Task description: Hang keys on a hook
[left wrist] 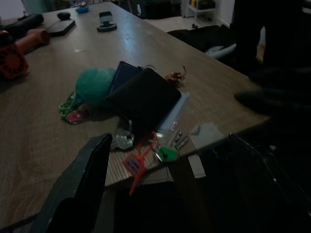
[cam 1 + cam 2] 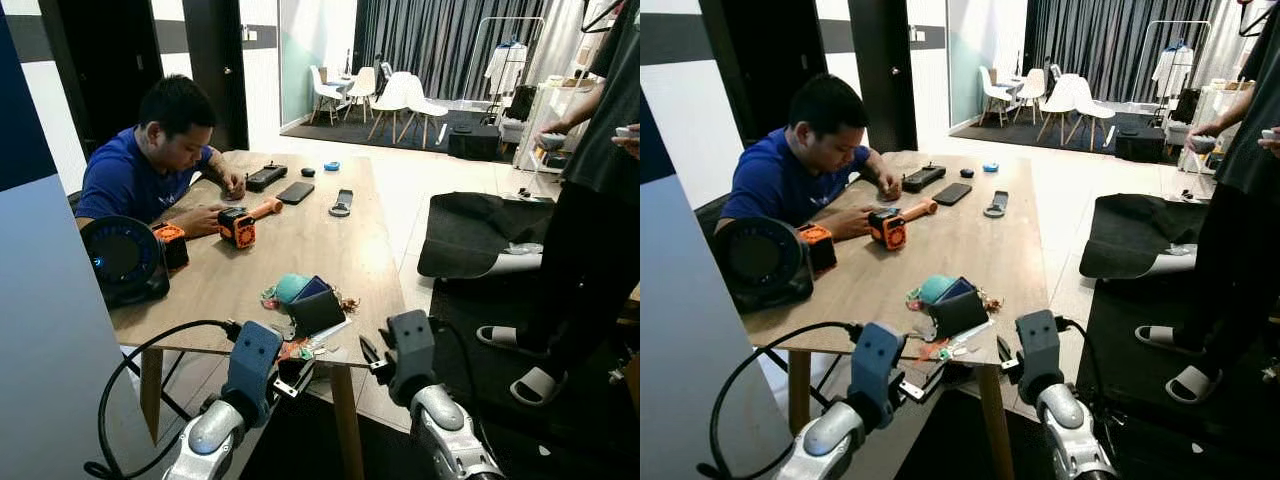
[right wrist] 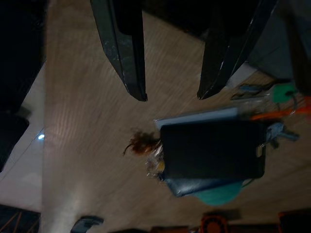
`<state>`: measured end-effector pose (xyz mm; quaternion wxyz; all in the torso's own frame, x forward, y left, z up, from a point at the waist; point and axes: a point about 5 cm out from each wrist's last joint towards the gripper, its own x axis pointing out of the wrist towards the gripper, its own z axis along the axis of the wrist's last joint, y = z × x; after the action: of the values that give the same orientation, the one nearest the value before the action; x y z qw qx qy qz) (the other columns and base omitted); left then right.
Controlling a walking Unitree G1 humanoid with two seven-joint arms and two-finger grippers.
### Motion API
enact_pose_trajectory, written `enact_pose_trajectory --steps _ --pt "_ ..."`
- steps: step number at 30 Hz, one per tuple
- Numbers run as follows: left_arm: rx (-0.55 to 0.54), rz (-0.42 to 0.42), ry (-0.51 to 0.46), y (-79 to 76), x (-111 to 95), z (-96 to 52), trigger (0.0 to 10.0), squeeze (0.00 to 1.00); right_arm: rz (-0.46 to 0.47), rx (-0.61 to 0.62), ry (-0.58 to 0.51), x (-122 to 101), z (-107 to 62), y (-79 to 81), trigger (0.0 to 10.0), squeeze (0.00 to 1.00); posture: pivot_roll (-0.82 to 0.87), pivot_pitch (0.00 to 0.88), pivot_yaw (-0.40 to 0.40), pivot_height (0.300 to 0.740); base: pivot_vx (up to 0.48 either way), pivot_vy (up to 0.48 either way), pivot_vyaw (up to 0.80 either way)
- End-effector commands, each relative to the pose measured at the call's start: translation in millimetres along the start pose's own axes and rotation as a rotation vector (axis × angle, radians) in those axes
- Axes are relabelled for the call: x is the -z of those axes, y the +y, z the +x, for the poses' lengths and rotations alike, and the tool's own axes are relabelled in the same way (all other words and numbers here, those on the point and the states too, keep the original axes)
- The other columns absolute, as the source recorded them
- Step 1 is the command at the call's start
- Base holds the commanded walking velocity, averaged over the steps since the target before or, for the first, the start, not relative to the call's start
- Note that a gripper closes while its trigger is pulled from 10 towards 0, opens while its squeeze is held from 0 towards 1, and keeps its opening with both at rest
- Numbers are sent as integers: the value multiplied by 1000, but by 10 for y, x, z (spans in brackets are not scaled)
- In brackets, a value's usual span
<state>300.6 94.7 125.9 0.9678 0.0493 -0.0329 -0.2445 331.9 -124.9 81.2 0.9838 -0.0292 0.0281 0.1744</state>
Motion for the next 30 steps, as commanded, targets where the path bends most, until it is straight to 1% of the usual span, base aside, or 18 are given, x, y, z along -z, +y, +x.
enact_pose_trajectory --steps 1,2,3,4,6,7,10,11,12,13,14,16,17,18,19,22,25,30 --pt "4 -19 16 -48 -1 70 10000 0 8 -53 72 212 -95 157 10000 0 57 39 -19 740 0 0 0" --pt "4 -19 16 -48 -1 70 10000 0 8 -53 72 212 -95 157 10000 0 57 39 -19 740 0 0 0" --pt "5 -22 12 -53 -22 100 10000 0 13 -60 88 285 -143 208 10000 0 56 39 -18 740 0 0 0" --pt "5 -22 12 -53 -22 100 10000 0 13 -60 88 285 -143 208 10000 0 56 39 -18 740 0 0 0" --pt "2 -19 11 -64 -48 153 10000 0 34 -54 119 405 -225 262 10000 0 52 39 -12 740 0 0 0" --pt "2 -19 11 -64 -48 153 10000 0 34 -54 119 405 -225 262 10000 0 52 39 -12 740 0 0 0" --pt "9 -18 7 -91 -89 228 10000 0 56 -77 172 578 -359 332 10000 0 48 38 -7 740 0 0 0" --pt "9 -18 7 -91 -89 228 10000 0 56 -77 172 578 -359 332 10000 0 48 38 -7 740 0 0 0" --pt "17 -21 6 -105 -100 246 10000 0 60 -86 212 670 -420 339 10000 0 45 37 -3 740 0 0 0" --pt "28 -21 12 -126 -101 261 10000 0 59 -81 266 787 -501 325 10000 0 45 37 -3 740 0 0 0" --pt "28 -21 12 -126 -101 261 10000 0 59 -81 266 787 -501 325 10000 0 45 37 -3 740 0 0 0" --pt "49 -8 32 -166 -81 280 10000 0 65 -37 376 999 -651 246 10000 0 45 38 1 740 0 0 0" --pt "49 -8 32 -166 -81 280 10000 0 65 -37 376 999 -651 246 10000 0 45 38 1 740 0 0 0" --pt "54 -1 40 -178 -70 283 10000 0 67 -15 411 1060 -699 211 10000 0 46 38 2 740 0 0 0" --pt "54 -1 40 -178 -70 283 10000 0 67 -15 411 1060 -699 211 10000 0 46 38 2 740 0 0 0" --pt "37 7 82 -175 -13 296 10000 0 111 73 493 1201 -835 82 10000 0 48 43 3 740 0 0 0" --pt "38 11 103 -166 19 303 10000 0 137 117 525 1250 -887 19 10000 0 51 47 3 740 0 0 0" --pt "50 9 112 -163 29 310 10000 0 157 144 541 1271 -905 -9 10000 0 51 47 3 740 0 0 0"
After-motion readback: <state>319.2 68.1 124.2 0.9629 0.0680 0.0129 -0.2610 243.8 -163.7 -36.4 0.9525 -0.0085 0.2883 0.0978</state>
